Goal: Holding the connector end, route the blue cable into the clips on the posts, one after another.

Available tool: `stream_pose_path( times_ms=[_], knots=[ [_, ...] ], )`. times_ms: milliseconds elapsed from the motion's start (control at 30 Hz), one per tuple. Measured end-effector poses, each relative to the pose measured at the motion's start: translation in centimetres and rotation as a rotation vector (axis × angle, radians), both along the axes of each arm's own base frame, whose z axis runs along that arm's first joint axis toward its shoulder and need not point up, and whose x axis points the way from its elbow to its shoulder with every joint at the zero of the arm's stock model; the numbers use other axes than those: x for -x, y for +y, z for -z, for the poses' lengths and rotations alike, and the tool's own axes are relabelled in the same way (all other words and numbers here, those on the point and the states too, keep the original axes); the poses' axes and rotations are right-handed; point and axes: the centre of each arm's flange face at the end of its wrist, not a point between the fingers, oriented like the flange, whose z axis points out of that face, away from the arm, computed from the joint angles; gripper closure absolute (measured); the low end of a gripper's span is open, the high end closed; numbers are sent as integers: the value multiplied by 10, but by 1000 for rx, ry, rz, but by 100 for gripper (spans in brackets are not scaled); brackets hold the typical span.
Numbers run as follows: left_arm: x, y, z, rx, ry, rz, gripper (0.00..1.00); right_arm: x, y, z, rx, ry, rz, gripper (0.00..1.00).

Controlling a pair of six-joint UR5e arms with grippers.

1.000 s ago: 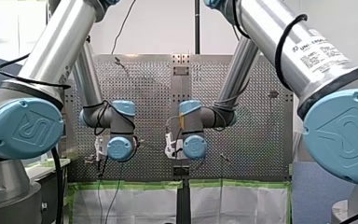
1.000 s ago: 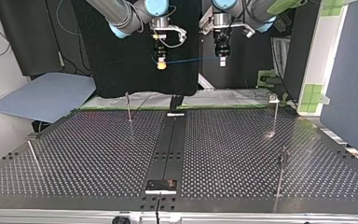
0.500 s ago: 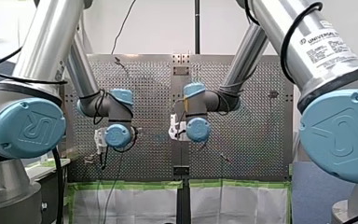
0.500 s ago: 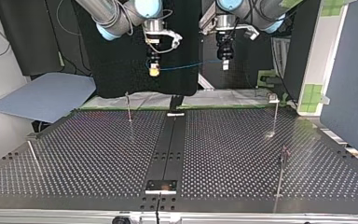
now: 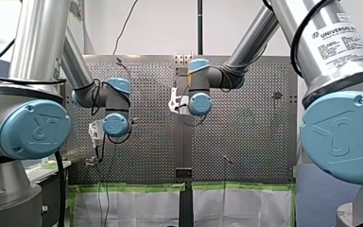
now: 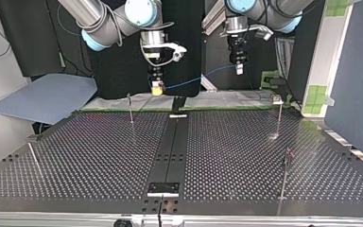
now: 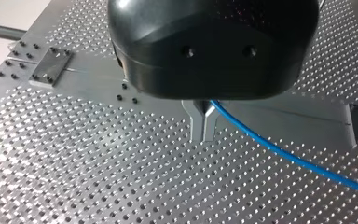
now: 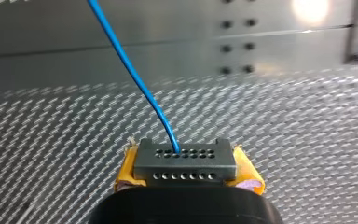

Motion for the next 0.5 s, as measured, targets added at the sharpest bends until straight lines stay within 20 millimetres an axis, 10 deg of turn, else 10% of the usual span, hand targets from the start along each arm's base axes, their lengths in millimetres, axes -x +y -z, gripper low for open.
stream_pose_path(
  times_ms=[500],
  knots=[
    [-30, 28, -50, -43, -27, -1, 100, -9, -14, -37, 36, -41, -97, 100]
  ],
)
